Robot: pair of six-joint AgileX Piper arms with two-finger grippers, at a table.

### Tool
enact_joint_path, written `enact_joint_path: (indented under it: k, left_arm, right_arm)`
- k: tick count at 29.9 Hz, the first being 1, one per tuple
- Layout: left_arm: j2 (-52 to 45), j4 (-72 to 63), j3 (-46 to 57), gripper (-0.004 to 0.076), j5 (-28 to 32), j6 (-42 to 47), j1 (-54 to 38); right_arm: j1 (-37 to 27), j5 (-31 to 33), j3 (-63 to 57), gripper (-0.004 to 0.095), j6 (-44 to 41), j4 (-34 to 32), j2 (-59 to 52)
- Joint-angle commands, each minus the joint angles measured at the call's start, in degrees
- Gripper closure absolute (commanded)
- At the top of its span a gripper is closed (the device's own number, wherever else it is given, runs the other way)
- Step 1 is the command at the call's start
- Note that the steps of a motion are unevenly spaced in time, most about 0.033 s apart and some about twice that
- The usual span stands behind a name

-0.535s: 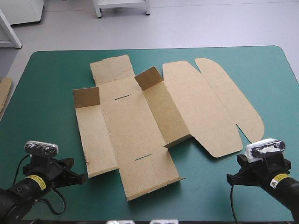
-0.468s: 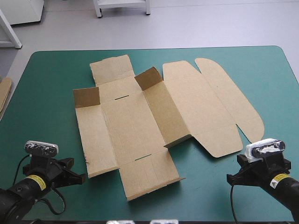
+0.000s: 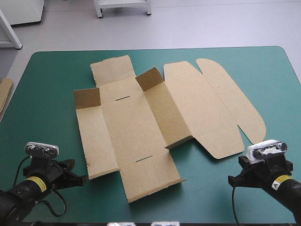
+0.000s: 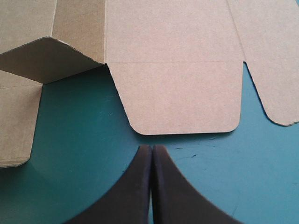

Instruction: Fold the box

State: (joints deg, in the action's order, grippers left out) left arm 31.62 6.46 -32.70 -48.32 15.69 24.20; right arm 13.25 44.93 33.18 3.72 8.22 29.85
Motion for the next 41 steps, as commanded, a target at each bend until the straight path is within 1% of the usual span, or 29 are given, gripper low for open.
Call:
enact_joint_path:
  k: [1, 6, 9, 12, 16, 19, 21, 23, 26, 28, 31, 32, 33, 35, 37, 39, 41]
  left_arm:
    - [0.7, 0.1, -1.9, 0.0732, 3.1, 0.4, 0.1]
    - [0.7, 0.1, -1.9, 0.0732, 3.1, 0.3, 0.1]
    - [0.8, 0.4, -1.9, 0.0732, 3.7, 4.4, 0.1]
    - [2.1, 2.6, -2.0, 0.0732, 5.2, 6.7, 0.1]
    - [5.8, 1.5, -3.3, 0.0723, 5.8, 8.5, 0.1]
    - [9.6, -0.3, -5.0, 0.0713, 8.5, 8.5, 0.1]
    - [12.4, -0.7, -6.8, 0.0713, 9.7, 8.1, 0.1]
    - [14.8, -2.6, -8.7, 0.0711, 9.8, 5.6, 0.1]
    - [19.4, -9.6, -12.2, 0.0711, 9.8, -0.1, -0.2]
    - [22.2, -16.8, -14.3, 0.0711, 9.9, -4.8, -1.7]
    - [26.5, -31.8, -17.0, 0.0711, 9.2, -17.4, -6.7]
    - [27.9, -38.7, -17.6, 0.0711, 7.9, -23.5, -9.6]
    - [29.1, -42.9, -18.0, 0.0711, 6.6, -27.4, -11.7]
    - [31.0, -51.9, -18.1, 0.0711, 2.5, -36.5, -17.6]
    - [32.9, -59.2, -18.1, 0.0712, -3.8, -44.0, -24.3]
    - [34.4, -63.7, -18.1, 0.0711, -9.4, -49.5, -30.5]
    - [35.4, -66.7, -18.0, 0.0702, -14.1, -53.0, -37.4]
  right_arm:
    - [-0.1, -3.1, 1.8, 0.0927, 0.0, 0.4, 0.6]
    - [-0.1, -3.1, 1.8, 0.0927, 0.0, 0.4, 0.6]
    - [-0.1, -3.1, 1.8, 0.0927, 0.0, 0.4, 0.6]
    - [-0.1, -3.3, 1.8, 0.0927, 0.0, 0.2, 0.6]
    - [-0.1, -3.3, 1.8, 0.0927, 0.0, 0.1, 0.6]
    - [-0.1, -3.3, 1.8, 0.0927, 0.0, 0.1, 0.6]
    - [-0.1, -3.1, 1.8, 0.0927, 0.0, 0.1, 0.6]
    - [-0.1, -3.1, 1.8, 0.0927, -0.1, 0.1, 0.6]
    - [-0.1, -3.1, 1.8, 0.0927, -0.1, 0.1, 0.6]
    - [-0.1, -3.1, 1.8, 0.0927, -0.1, 0.1, 0.6]
    - [-0.1, -3.1, 1.8, 0.0927, -0.1, 0.1, 0.6]
    - [-0.1, -3.1, 1.8, 0.0927, -0.1, 0.1, 0.6]
    - [-0.1, -3.1, 1.8, 0.0927, -0.1, 0.1, 0.6]
    - [-0.1, -3.1, 1.8, 0.0927, -0.1, 0.1, 0.6]
    - [-0.1, -3.1, 1.8, 0.0927, -0.1, 0.1, 0.6]
    - [-0.1, -3.1, 1.8, 0.0927, -0.1, 0.1, 0.6]
    - [-0.1, -3.0, 1.8, 0.0927, -0.1, 0.1, 0.6]
